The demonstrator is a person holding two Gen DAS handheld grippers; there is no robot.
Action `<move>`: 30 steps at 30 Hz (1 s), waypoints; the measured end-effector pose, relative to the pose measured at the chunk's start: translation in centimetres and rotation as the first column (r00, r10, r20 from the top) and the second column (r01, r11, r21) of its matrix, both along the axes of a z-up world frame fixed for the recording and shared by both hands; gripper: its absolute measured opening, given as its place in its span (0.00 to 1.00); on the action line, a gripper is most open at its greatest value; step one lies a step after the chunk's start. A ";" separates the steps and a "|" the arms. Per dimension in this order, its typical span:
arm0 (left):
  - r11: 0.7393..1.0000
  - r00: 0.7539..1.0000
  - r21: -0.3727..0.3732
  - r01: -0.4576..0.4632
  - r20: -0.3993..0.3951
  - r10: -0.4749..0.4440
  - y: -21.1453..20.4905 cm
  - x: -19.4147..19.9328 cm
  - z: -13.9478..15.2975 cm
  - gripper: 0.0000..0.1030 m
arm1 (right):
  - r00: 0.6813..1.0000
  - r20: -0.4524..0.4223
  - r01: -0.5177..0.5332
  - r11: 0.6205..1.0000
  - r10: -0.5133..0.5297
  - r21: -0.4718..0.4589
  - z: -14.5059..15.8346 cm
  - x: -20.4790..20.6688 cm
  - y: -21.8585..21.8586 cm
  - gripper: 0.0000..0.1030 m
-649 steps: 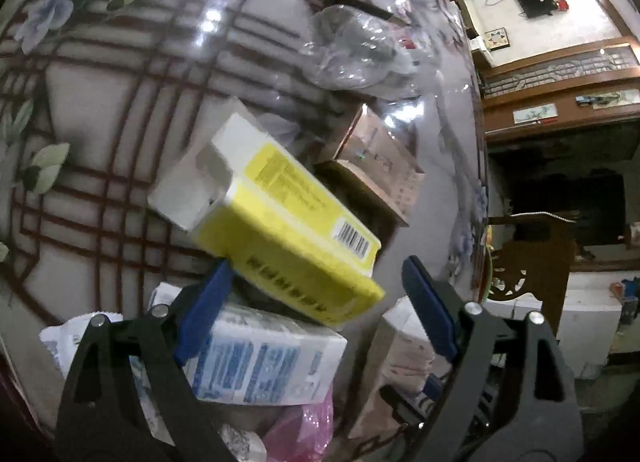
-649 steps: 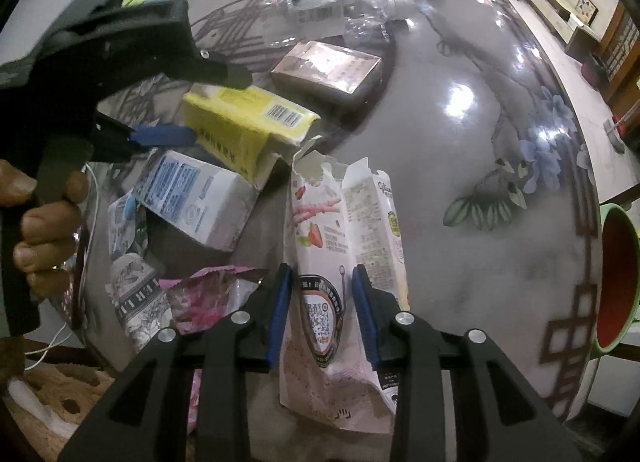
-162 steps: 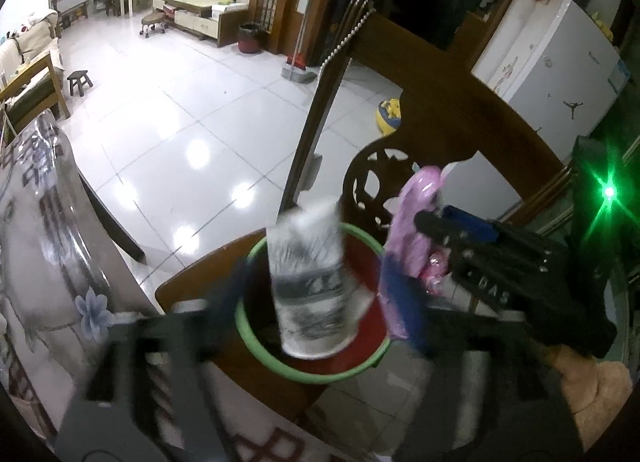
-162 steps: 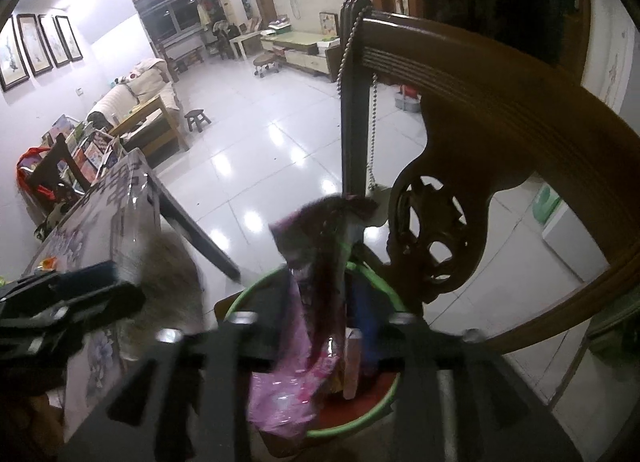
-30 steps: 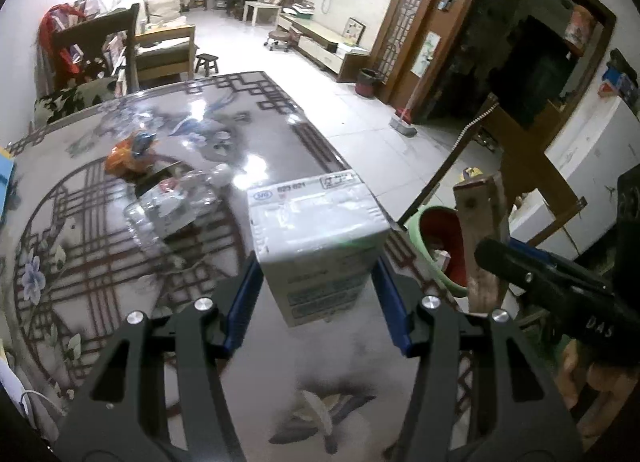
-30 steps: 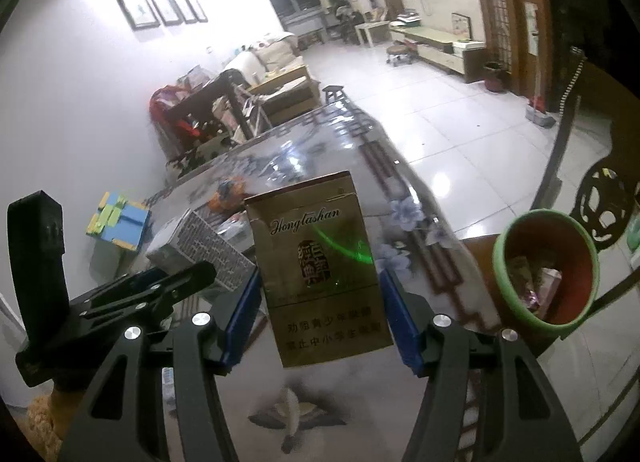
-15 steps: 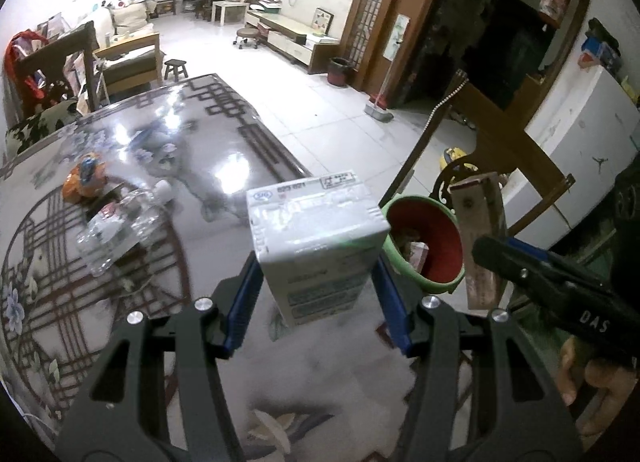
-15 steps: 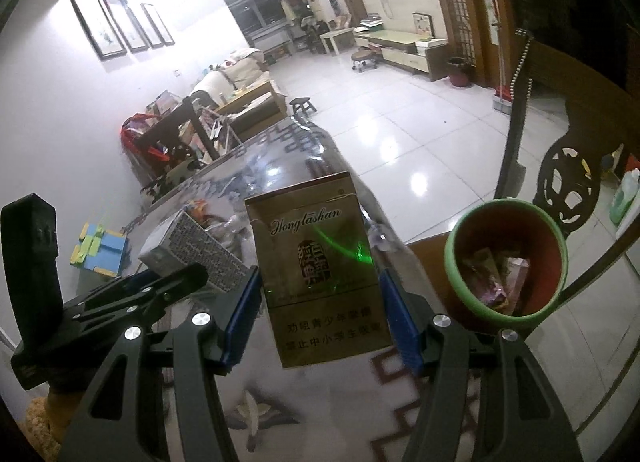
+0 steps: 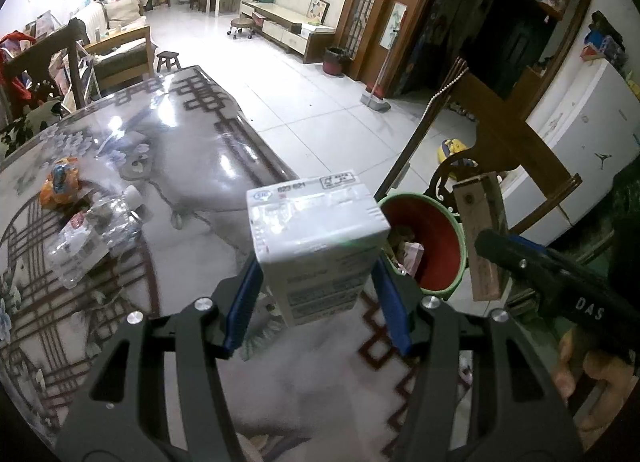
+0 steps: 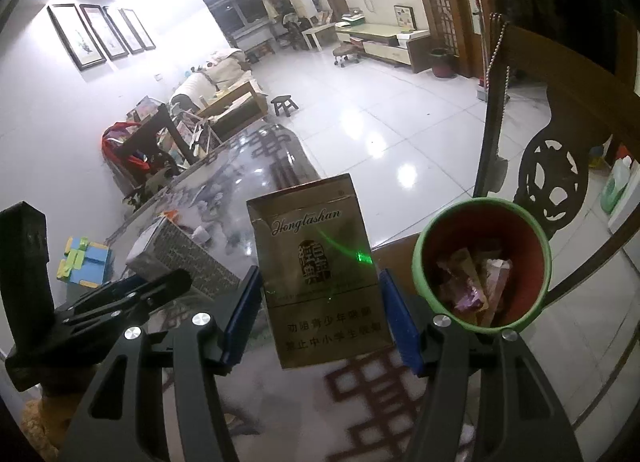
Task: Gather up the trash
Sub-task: 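Carry the milk carton and gold cigarette pack over the red bin with both tools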
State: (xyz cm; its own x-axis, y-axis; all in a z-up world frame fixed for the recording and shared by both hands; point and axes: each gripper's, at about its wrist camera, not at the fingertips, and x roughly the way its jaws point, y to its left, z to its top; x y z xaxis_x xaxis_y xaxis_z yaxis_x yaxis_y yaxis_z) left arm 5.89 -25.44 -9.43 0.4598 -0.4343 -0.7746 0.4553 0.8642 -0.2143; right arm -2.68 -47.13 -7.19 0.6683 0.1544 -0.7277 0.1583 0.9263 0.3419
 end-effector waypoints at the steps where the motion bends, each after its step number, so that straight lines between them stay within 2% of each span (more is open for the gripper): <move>1: 1.000 1.000 0.001 0.002 -0.001 -0.002 -0.2 0.1 -0.1 0.52 | 1.000 -0.001 0.001 1.000 -0.001 -0.002 0.0 0.1 -0.3 0.56; 22: 0.999 0.998 0.000 0.040 -0.039 -0.040 -9.6 2.0 -1.1 0.52 | 0.998 -0.017 0.055 0.998 -0.055 -0.005 -1.1 2.0 -10.7 0.56; 30: 0.992 0.989 -0.029 0.119 -0.082 -0.121 -15.4 3.3 -1.7 0.52 | 0.989 -0.105 0.102 0.995 -0.101 0.005 -4.6 3.2 -15.6 0.56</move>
